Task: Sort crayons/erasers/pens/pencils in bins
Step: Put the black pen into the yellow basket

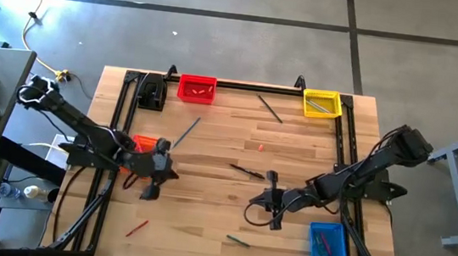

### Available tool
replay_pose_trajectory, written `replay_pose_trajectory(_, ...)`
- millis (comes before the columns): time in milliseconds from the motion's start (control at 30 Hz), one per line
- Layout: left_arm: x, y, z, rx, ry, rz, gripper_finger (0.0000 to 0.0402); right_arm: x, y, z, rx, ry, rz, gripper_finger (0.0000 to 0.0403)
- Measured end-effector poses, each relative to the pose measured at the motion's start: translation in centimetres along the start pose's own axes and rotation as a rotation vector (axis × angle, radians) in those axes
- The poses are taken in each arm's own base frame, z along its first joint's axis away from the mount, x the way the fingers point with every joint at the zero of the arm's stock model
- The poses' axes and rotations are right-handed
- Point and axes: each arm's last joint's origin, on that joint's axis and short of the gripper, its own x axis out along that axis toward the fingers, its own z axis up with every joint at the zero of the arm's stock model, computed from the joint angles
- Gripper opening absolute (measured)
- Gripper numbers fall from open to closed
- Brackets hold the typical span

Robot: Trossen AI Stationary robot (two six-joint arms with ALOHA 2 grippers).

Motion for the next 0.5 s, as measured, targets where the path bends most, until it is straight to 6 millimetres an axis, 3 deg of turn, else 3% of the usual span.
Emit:
replay_pose_trajectory(233,1.5,-1.6,0.7,-0.082,0.285,0.097,0.0026,-0.1,0.2,0.0,0.012,0.0,0.006,0.0)
replay_pose_trajectory(333,3.0,-1.4,0.4,-0.082,0.41,0.161,0.0047,0.0,0.2,0.0,0.011,0.001,0.005,0.0)
replay_pose_trajectory(500,5.7,-0.4,-0.1,-0.191,0.577,0.113,0.0086,0.0,0.2,-0.1,0.01,0.004,0.005,0.0)
